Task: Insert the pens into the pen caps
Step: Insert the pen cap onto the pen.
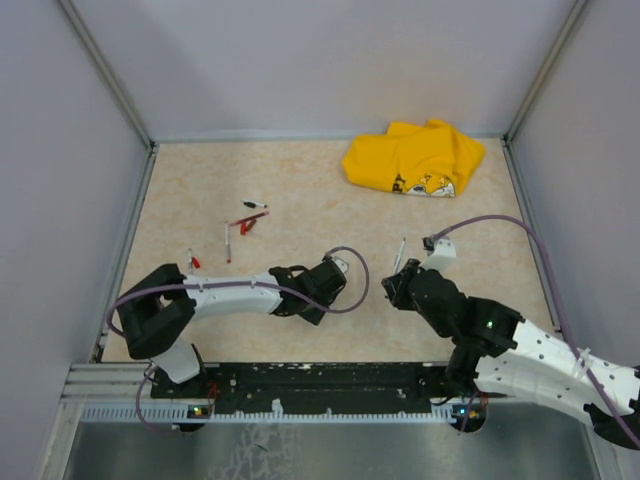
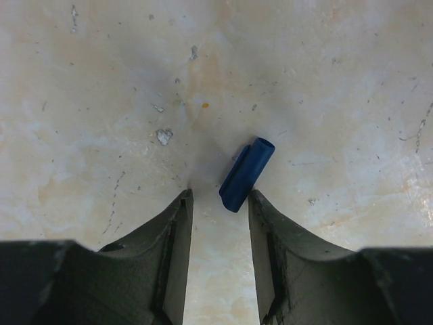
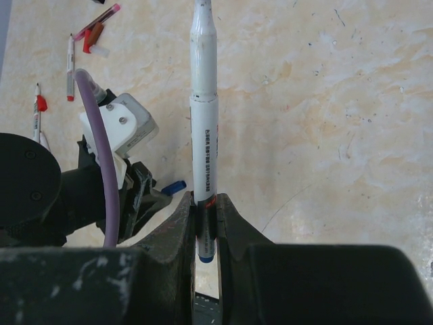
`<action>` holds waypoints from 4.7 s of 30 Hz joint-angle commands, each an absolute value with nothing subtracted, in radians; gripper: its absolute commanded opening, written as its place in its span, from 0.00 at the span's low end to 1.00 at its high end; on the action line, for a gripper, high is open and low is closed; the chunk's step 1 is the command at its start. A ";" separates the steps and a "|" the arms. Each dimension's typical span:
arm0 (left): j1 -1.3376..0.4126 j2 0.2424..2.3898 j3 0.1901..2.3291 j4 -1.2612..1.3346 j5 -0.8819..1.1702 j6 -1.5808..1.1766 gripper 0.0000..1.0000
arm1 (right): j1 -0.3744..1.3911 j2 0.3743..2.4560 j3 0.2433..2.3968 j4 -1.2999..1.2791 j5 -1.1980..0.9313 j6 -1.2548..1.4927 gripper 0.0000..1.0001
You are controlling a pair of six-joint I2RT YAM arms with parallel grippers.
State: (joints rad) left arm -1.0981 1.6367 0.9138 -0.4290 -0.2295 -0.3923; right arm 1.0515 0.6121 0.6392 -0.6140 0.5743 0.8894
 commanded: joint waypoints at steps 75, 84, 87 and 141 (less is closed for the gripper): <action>-1.011 1.620 1.050 -0.594 -0.379 -1.017 0.44 | 1.054 0.571 0.628 -0.594 0.553 0.903 0.00; -1.010 1.686 1.059 -0.557 -0.355 -1.076 0.44 | 1.054 0.572 0.632 -0.598 0.552 0.902 0.00; -1.010 1.704 1.060 -0.542 -0.347 -1.085 0.44 | 1.054 0.575 0.633 -0.599 0.551 0.902 0.00; -1.009 1.816 1.118 -0.634 -0.319 -0.723 0.26 | 1.054 0.558 0.603 -0.585 0.532 0.926 0.00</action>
